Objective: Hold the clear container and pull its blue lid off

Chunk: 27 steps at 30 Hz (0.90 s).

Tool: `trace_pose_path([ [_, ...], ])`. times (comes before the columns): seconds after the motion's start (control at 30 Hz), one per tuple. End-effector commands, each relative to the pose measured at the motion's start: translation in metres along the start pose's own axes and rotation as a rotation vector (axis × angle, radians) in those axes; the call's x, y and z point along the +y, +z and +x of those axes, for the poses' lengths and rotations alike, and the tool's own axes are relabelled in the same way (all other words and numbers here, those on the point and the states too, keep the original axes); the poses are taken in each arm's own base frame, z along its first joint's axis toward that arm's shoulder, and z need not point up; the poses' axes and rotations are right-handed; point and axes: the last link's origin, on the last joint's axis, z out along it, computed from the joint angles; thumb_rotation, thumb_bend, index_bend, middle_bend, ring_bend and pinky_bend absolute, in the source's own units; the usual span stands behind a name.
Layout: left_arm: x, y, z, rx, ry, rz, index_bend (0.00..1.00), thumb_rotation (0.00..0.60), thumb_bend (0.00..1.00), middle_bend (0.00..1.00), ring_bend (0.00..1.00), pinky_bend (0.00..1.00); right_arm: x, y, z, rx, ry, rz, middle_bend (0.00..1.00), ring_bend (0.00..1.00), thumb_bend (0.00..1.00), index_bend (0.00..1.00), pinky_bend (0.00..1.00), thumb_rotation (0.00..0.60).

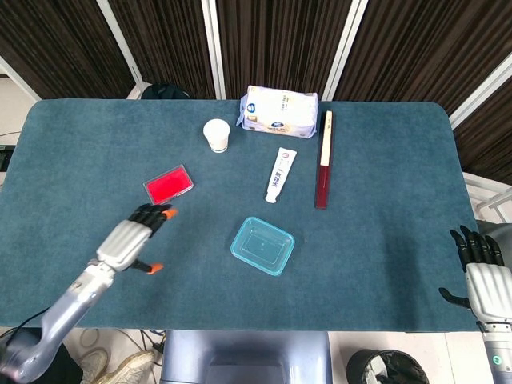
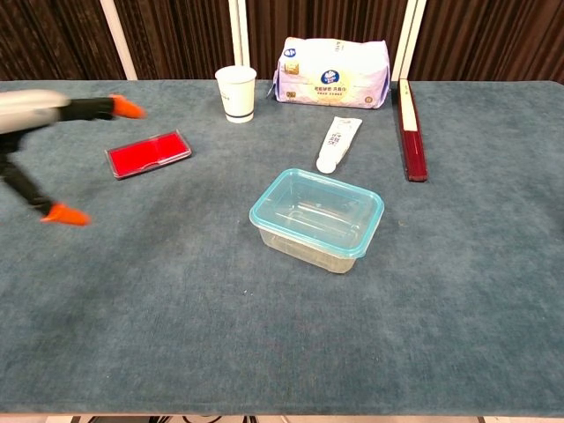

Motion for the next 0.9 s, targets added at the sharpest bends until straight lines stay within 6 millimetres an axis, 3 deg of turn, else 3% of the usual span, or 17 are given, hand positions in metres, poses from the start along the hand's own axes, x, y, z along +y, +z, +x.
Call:
trace_pose_path([
  [0.03,0.017,0.039,0.003,-0.050,-0.068,-0.044,0.00,0.600,0.00,0.00,0.00,0.05,0.000,0.001,0.000,-0.002,0.008,-0.005,0.00,0.00,0.20,0.00,0.00,0.600],
  [0.43,0.043,0.096,-0.010,-0.144,-0.108,-0.094,0.00,0.600,0.00,0.00,0.00,0.05,0.001,0.002,-0.001,-0.009,0.021,-0.027,0.00,0.00,0.20,0.00,0.00,0.600],
  [0.9,0.079,0.129,-0.031,-0.194,-0.130,-0.156,0.00,0.600,0.00,0.00,0.00,0.05,0.001,0.004,-0.001,-0.006,0.017,-0.036,0.00,0.00,0.20,0.00,0.00,0.600],
])
